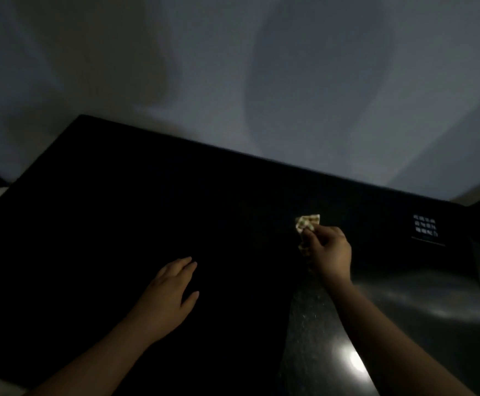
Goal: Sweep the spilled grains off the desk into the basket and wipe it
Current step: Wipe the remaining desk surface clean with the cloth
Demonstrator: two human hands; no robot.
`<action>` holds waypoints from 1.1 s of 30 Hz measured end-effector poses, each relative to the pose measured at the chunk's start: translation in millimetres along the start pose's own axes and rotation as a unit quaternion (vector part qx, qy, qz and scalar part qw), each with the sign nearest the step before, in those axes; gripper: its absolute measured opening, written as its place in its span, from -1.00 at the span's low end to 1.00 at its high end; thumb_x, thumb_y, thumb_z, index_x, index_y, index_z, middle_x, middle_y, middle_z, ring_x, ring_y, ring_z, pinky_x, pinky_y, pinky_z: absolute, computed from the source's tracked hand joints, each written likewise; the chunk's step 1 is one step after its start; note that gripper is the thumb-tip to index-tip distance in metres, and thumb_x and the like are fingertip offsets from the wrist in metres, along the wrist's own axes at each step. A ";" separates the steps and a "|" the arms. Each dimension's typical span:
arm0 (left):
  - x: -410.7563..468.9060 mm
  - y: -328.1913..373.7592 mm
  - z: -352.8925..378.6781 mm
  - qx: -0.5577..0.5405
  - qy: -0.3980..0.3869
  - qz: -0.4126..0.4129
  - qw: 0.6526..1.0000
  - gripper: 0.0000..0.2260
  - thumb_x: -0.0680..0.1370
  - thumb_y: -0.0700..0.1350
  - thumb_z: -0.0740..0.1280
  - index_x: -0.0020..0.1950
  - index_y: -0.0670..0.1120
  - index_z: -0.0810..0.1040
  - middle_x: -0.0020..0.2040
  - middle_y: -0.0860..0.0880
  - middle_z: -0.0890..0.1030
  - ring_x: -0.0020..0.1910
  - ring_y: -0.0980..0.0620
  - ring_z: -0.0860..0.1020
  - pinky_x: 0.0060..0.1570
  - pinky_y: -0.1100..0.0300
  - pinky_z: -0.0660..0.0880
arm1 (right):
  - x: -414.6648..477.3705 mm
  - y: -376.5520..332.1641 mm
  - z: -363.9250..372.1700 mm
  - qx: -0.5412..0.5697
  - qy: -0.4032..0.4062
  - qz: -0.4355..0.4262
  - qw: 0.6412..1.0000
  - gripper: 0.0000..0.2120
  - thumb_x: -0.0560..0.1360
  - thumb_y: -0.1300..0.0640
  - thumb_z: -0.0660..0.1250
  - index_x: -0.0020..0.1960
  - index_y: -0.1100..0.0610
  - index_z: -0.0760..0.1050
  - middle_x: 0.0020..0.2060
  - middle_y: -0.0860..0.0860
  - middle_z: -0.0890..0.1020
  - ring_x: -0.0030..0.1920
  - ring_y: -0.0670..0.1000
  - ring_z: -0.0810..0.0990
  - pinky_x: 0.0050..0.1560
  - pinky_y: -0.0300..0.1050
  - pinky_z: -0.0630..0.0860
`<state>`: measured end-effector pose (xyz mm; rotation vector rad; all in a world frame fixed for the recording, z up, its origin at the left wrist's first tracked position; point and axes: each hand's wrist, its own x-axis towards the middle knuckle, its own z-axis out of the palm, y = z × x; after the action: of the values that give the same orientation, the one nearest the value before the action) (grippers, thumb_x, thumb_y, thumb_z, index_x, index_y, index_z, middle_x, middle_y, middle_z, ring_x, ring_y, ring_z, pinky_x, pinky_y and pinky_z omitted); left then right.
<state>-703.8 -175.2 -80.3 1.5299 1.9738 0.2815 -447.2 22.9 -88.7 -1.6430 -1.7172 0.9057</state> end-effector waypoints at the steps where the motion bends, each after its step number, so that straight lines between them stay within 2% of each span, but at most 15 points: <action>1: 14.2 3.1 -3.3 0.007 -0.001 -0.004 1.000 -0.44 0.61 0.08 0.18 0.55 0.02 0.06 0.54 0.12 0.04 0.50 0.11 0.02 0.44 0.24 0.07 | 17.0 -0.2 0.6 0.000 0.000 -0.004 1.000 -0.79 0.51 0.15 0.38 0.13 0.17 0.61 -0.04 0.02 0.53 -0.16 -0.13 0.54 -0.08 -0.24 0.49; 3: 40.5 7.8 -7.3 0.016 0.008 -0.008 1.000 -0.45 0.61 0.08 0.17 0.55 0.01 0.07 0.54 0.10 0.05 0.50 0.10 0.02 0.44 0.23 0.06 | 50.9 -1.2 2.8 -0.017 0.002 -0.024 1.000 -0.78 0.51 0.15 0.37 0.13 0.18 0.61 -0.01 0.09 0.55 -0.09 0.03 0.57 0.02 -0.04 0.53; 8: 98.6 6.2 -17.4 0.046 -0.001 -0.010 0.999 -0.43 0.60 0.11 0.16 0.56 0.00 0.05 0.55 0.08 0.01 0.51 0.06 -0.01 0.47 0.15 0.06 | 129.0 0.0 18.8 -0.072 0.030 -0.066 0.995 -0.76 0.50 0.13 0.38 0.13 0.19 0.62 -0.02 0.16 0.55 -0.06 0.16 0.57 0.00 -0.03 0.49; 12: 130.3 1.0 -20.0 0.071 -0.003 -0.017 0.997 -0.38 0.59 0.17 0.13 0.56 0.00 -0.03 0.56 0.09 -0.10 0.52 0.05 -0.09 0.48 0.12 0.02 | 170.5 1.1 37.3 -0.092 0.042 -0.060 0.993 -0.76 0.53 0.10 0.34 0.15 0.15 0.61 -0.01 0.16 0.53 -0.06 0.20 0.55 0.02 0.10 0.52; 15: 139.9 -5.1 -17.2 0.096 -0.004 -0.019 0.995 -0.32 0.56 0.28 0.08 0.56 0.02 -0.07 0.56 0.10 -0.17 0.52 0.07 -0.17 0.47 0.12 -0.03 | 193.2 1.1 51.3 -0.112 0.062 -0.042 0.991 -0.76 0.55 0.08 0.31 0.16 0.14 0.59 0.03 0.15 0.51 -0.04 0.19 0.54 0.03 0.06 0.51; 19: 139.3 -17.3 -14.0 0.119 -0.010 0.013 0.993 -0.10 0.32 0.54 -0.19 0.55 0.09 -0.15 0.53 0.14 -0.27 0.47 0.15 -0.30 0.42 0.16 -0.19 | 213.5 4.3 70.8 -0.134 0.035 0.007 0.990 -0.75 0.57 0.08 0.28 0.20 0.12 0.58 0.09 0.13 0.49 0.00 0.17 0.53 0.03 -0.04 0.46; 24: 138.2 -27.8 -6.5 0.122 0.000 0.034 0.992 -0.12 0.30 0.56 -0.27 0.52 0.12 -0.23 0.50 0.18 -0.34 0.45 0.20 -0.39 0.43 0.21 -0.36 | 207.4 13.8 92.3 -0.119 0.049 -0.031 0.991 -0.76 0.53 0.12 0.33 0.19 0.12 0.59 0.07 0.14 0.51 0.09 0.17 0.48 0.12 0.02 0.45; 29: 138.1 -28.3 -6.2 0.127 0.012 0.044 0.991 -0.12 0.32 0.55 -0.28 0.53 0.11 -0.18 0.52 0.16 -0.30 0.47 0.19 -0.37 0.43 0.16 -0.35 | 147.8 21.2 85.1 -0.113 -0.041 -0.171 0.978 -0.83 0.48 0.18 0.38 0.06 0.09 0.63 -0.05 0.02 0.55 -0.06 0.05 0.51 -0.06 -0.01 0.50; 33: 138.1 -30.3 -3.1 0.135 0.024 0.046 0.989 -0.12 0.36 0.54 -0.26 0.55 0.07 -0.11 0.54 0.11 -0.23 0.49 0.16 -0.31 0.44 0.10 -0.29 | 100.0 21.2 70.4 -0.065 -0.166 -0.193 0.965 -0.87 0.51 0.14 0.37 0.00 -0.05 0.60 -0.12 -0.19 0.47 -0.13 -0.14 0.51 -0.14 -0.37 0.42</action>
<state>-749.0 -55.4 -140.2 1.8021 2.0471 0.0899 -497.3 117.5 -151.5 -1.2102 -2.2679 0.9270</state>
